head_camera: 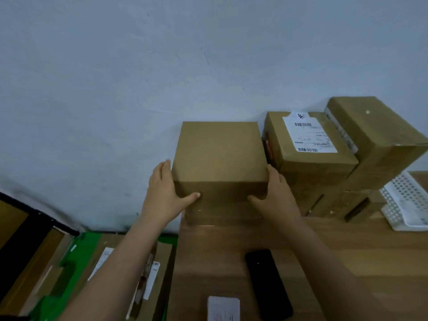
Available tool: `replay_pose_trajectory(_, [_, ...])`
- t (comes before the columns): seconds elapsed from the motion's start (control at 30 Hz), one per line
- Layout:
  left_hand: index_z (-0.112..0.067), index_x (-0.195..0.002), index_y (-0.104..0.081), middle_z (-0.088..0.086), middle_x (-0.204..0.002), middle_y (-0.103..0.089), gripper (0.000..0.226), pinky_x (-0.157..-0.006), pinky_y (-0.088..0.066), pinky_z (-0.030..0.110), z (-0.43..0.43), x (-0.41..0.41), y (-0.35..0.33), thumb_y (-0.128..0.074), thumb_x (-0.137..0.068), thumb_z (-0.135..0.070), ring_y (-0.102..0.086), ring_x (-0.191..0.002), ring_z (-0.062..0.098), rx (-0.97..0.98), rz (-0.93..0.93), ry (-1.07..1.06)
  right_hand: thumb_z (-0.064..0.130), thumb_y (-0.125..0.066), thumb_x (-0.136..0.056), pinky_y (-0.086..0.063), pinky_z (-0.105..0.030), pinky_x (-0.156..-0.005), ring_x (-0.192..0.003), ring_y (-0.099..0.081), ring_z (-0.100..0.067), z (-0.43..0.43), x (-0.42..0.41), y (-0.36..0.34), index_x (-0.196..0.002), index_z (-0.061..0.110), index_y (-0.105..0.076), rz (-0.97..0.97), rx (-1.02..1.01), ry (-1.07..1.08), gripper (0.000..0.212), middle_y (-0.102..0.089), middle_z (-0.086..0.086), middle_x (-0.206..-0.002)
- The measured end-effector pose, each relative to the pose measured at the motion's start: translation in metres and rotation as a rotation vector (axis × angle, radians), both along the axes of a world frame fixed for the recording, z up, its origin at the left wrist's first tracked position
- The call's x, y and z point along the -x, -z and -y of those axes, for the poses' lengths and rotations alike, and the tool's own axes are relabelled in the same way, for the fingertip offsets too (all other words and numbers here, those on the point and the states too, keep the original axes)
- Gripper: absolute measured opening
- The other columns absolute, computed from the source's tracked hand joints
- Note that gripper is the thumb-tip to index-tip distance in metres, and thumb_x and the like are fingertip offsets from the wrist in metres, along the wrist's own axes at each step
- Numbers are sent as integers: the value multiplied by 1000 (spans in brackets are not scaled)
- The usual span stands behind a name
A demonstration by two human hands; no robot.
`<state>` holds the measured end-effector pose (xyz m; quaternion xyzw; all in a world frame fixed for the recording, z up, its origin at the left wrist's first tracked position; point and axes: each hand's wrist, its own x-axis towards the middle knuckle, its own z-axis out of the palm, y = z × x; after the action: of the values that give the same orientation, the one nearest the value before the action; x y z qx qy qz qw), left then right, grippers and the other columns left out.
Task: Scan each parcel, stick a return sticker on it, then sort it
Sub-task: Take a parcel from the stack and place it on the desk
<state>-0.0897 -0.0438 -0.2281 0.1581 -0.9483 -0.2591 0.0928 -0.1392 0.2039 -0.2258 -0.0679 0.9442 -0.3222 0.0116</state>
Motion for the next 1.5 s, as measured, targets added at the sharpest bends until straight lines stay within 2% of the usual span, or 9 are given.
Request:
replay_pose_trajectory(0.07, [-16, -153, -7, 5, -156, -23, 122, -110, -34, 44, 13, 11, 7, -81, -64, -56, -27, -142, 24, -123, 67, 17, 30, -75, -81, -35, -35, -108, -139, -32, -24, 7, 5, 3, -154, 16, -6, 49, 29, 50, 102, -27, -8, -154])
replay_pose_trajectory(0.23, [-30, -139, -33, -12, -126, -50, 93, -90, -47, 29, 26, 22, 22, -86, -64, -42, -50, -115, 10, -391, -8, 174, 30, -85, -71, -36, -42, -108, -138, -34, -27, 25, 13, 8, -155, 18, 2, 124, 67, 173, 121, -30, -8, -153])
replay_pose_trajectory(0.43, [-31, -142, -32, -11, -126, -52, 95, -87, -45, 27, 34, 17, 26, -85, -65, -43, -51, -111, 10, -422, -84, 161, 32, -88, -62, -46, -48, -101, -129, -45, -27, 40, 2, 8, -152, 26, -11, 66, 115, 262, 119, -45, -4, -142])
replay_pose_trajectory(0.77, [-31, -143, -33, -9, -131, -52, 94, -94, -50, 34, 22, -41, -25, -85, -65, -38, -51, -118, 10, -408, -360, 127, 27, -87, -67, -36, -38, -111, -139, -32, -15, 32, -46, -33, -154, 25, -9, -168, 258, 170, 116, -32, 5, -153])
replay_pose_trajectory(0.93, [-30, -148, -28, -6, -138, -49, 102, -102, -47, 41, -27, -97, -52, -83, -64, -43, -49, -124, 14, -367, -476, 80, 28, -86, -67, -43, -42, -106, -136, -37, -15, -12, -87, -55, -153, 28, -10, -265, 339, 112, 115, -35, 5, -151])
replay_pose_trajectory(1.1, [-28, -151, -20, -3, -145, -43, 108, -107, -42, 45, -98, -157, -58, -83, -65, -44, -44, -131, 16, -331, -552, 24, 25, -86, -70, -32, 0, -95, -138, -28, -7, -81, -140, -65, -154, 27, -7, -350, 392, 70, 115, -27, 9, -154])
replay_pose_trajectory(1.2, [-27, -152, -20, -4, -148, -40, 109, -108, -40, 46, -144, -181, -58, -83, -65, -43, -40, -134, 14, -335, -566, 36, 24, -88, -67, -27, -20, -106, -136, -22, 3, -125, -171, -64, -154, 29, -4, -379, 423, 97, 120, -25, 11, -155])
replay_pose_trajectory(1.3, [-28, -152, -21, -8, -149, -38, 108, -110, -39, 44, -183, -194, -56, -85, -66, -40, -38, -136, 10, -330, -564, 86, 23, -88, -66, -29, -24, -105, -127, -19, 11, -165, -195, -57, -154, 30, -6, -371, 425, 134, 122, -27, 15, -151])
replay_pose_trajectory(1.5, [-30, -151, -22, -12, -144, -41, 107, -105, -39, 30, -243, -201, -42, -86, -66, -39, -40, -131, 5, -333, -501, 173, 21, -89, -64, -36, -35, -110, -140, -27, -10, -228, -223, -39, -154, 23, -11, -389, 385, 244, 118, -27, 5, -155])
